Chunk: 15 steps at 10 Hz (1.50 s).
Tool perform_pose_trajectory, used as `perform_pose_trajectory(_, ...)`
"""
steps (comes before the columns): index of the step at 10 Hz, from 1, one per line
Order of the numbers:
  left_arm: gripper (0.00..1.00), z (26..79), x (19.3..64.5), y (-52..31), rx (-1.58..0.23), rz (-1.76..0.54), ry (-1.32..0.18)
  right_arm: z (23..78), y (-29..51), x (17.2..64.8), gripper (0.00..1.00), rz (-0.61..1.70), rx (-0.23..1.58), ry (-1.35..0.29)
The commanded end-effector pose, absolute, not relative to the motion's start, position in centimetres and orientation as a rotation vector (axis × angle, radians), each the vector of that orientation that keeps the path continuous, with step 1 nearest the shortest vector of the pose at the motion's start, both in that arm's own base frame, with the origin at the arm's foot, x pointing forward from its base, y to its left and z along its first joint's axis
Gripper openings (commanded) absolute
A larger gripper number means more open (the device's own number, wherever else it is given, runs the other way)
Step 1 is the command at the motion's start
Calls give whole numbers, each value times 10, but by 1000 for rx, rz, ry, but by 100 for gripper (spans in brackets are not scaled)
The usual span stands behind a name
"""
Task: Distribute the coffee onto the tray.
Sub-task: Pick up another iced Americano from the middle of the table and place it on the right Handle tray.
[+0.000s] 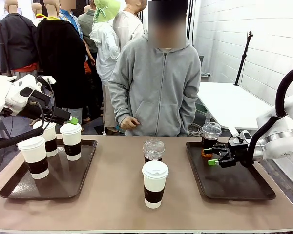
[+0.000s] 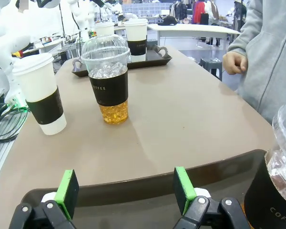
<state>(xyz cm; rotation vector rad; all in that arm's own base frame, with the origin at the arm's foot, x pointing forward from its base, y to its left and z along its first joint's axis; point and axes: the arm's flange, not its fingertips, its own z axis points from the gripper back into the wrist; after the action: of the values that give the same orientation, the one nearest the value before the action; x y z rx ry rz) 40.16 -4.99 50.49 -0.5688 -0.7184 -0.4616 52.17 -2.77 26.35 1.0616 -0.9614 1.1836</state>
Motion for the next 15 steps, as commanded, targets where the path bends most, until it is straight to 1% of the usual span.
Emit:
perform_pose_trajectory(1, 100, 502, 405, -48, -585, -478, -732, 269, -15, 520, 100, 1162, 1027, -978)
perform_pose_trajectory(11, 100, 502, 405, -48, -585, -478, -732, 270, 64, 536, 100, 1205, 1020, -933)
perform_pose_trajectory(15, 100, 502, 405, -48, -585, -478, -732, 267, 95, 544, 100, 1249, 1047, -905)
